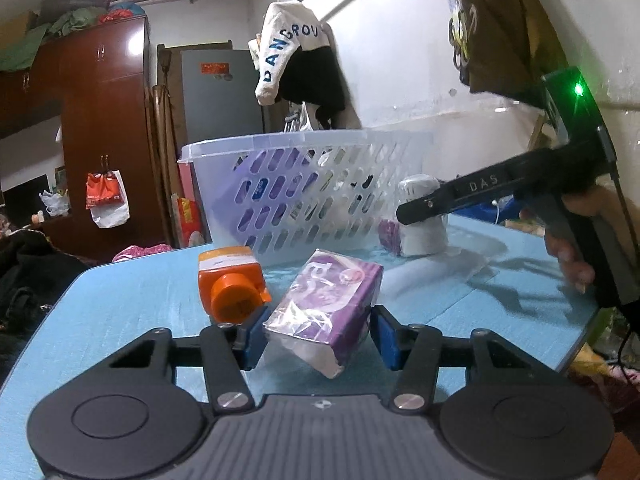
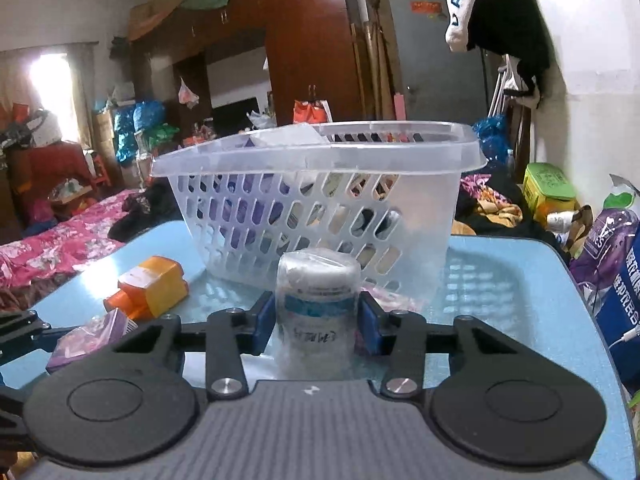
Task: Organize objects
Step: 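Grasp the white jar with the right tool while the left tool grasps the purple box, then lower the jar and purple box into the basket and open both tools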
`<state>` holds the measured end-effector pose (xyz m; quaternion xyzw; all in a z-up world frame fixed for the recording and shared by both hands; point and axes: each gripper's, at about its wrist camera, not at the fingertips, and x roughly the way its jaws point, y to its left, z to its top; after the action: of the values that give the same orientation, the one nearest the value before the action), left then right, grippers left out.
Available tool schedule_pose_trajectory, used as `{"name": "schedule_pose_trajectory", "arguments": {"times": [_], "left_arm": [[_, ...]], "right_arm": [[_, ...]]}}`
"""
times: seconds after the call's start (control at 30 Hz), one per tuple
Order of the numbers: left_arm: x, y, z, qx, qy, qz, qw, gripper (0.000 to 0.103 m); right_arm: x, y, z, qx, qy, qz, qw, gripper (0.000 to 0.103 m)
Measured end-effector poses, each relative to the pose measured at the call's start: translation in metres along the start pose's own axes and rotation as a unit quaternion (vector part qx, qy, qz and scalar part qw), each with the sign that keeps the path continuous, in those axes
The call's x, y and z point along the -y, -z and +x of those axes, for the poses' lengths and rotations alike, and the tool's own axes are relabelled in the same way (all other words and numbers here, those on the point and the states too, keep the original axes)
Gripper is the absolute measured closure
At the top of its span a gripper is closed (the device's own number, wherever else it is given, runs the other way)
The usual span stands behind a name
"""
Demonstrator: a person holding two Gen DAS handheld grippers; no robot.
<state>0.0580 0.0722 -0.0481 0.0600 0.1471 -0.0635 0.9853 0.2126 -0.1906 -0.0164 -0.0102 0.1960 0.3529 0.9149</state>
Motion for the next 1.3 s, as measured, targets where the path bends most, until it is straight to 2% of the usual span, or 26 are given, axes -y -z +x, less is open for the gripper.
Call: {"name": "schedule_pose_trajectory", "arguments": {"times": [0.13,0.4,0.47,0.6,0.73,0.8,0.87,0.93,0.97,1.1,1.3], "left_arm": [[0.000,-0.003,-0.003,0.010,-0.001,-0.008,0.9999,0.045],[-0.003,-0.013,-0.008,0.041,-0.008,-0.043,0.9982,0.045],[-0.003,-0.020,-0.009,0.048,-0.009,-0.043,0.9979,0.045],[-0.006,-0.051,-0.013,0.075,-0.012,-0.043,0.9962,0.045],[-0.009,-0.105,0.000,0.083,0.001,-0.046,0.9955,0.045],[-0.010,-0.138,0.018,0.075,0.012,-0.055,0.9955,0.045],[-0.008,-0.165,0.042,0.060,0.009,-0.061,0.9963,0.045],[-0.008,-0.187,0.075,0.024,0.022,-0.075,0.9966,0.045],[-0.006,-0.193,0.089,0.009,0.023,-0.078,0.9967,0.045],[-0.006,-0.202,0.135,-0.041,0.018,-0.104,0.9936,0.045],[-0.012,-0.197,0.160,-0.063,0.015,-0.125,0.9901,0.045]], "right_arm": [[0.000,0.000,-0.005,0.019,-0.013,-0.001,1.000,0.056],[-0.009,0.000,-0.025,0.086,0.011,-0.020,0.996,0.056],[-0.008,-0.003,-0.031,0.093,0.002,-0.012,0.996,0.056],[-0.007,-0.024,-0.050,0.108,-0.007,-0.012,0.994,0.056],[-0.009,-0.062,-0.058,0.117,0.002,-0.024,0.993,0.056],[-0.006,-0.088,-0.050,0.106,0.000,-0.026,0.994,0.056],[-0.004,-0.107,-0.036,0.094,0.015,-0.037,0.995,0.056],[0.001,-0.125,-0.016,0.076,0.047,-0.041,0.995,0.056],[0.006,-0.128,-0.008,0.064,0.049,-0.036,0.996,0.056],[0.020,-0.138,0.026,0.011,0.049,-0.017,0.999,0.056],[0.031,-0.131,0.046,-0.014,0.057,0.007,0.998,0.056]]}}
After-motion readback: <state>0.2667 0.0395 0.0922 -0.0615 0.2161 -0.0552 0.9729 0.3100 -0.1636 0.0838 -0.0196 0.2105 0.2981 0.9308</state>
